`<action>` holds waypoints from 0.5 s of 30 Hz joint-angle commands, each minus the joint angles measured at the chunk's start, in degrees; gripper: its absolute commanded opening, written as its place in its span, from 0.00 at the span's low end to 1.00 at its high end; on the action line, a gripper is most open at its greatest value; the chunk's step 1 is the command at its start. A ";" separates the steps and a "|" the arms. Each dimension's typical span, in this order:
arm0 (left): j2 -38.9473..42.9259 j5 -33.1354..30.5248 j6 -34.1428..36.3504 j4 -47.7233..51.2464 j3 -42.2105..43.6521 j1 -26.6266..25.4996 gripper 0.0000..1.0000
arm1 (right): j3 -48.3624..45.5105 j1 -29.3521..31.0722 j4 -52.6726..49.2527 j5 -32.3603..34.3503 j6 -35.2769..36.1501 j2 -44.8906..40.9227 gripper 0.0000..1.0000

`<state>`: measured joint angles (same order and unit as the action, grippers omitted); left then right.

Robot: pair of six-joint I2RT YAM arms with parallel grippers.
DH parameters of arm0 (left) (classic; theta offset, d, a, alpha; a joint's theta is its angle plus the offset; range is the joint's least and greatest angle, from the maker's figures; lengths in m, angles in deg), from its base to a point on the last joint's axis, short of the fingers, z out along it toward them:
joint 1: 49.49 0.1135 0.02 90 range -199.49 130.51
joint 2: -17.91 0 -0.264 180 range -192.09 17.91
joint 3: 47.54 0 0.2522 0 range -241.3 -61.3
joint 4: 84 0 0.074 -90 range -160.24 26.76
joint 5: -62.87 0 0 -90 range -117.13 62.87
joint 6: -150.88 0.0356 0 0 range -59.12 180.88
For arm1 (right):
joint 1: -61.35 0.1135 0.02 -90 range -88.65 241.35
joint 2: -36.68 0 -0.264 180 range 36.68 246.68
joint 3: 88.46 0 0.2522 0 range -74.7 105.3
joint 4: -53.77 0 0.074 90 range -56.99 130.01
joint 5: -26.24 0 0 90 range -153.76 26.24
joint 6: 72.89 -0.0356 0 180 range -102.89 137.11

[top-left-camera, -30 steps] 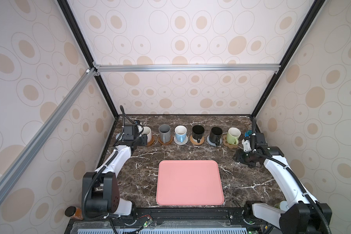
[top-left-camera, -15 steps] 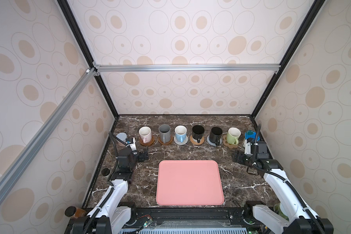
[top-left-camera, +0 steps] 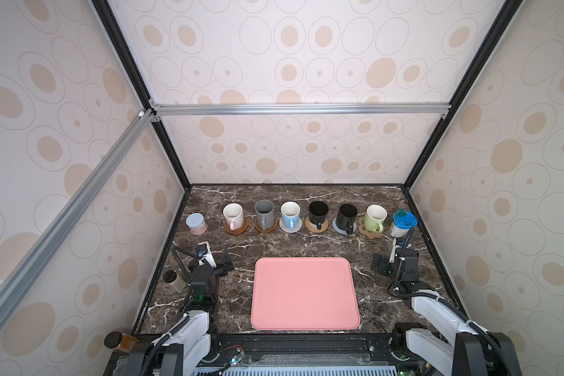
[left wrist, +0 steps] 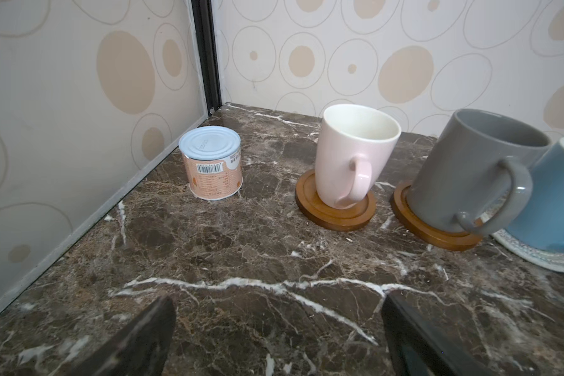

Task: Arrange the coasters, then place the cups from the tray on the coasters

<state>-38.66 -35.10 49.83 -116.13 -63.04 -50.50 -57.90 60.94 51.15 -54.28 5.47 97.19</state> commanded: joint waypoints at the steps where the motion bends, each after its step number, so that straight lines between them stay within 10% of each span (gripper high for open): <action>1: -3.29 -1.01 3.10 -10.69 -1.35 0.40 1.00 | 3.24 -0.26 7.69 3.08 0.33 3.80 0.99; 15: -20.81 1.27 5.54 -21.04 -8.99 0.45 1.00 | 7.09 -0.28 22.06 7.14 0.36 16.96 0.99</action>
<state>-58.51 -34.51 53.35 -133.20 -70.49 -50.50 -52.50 60.94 68.59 -48.67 5.60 112.82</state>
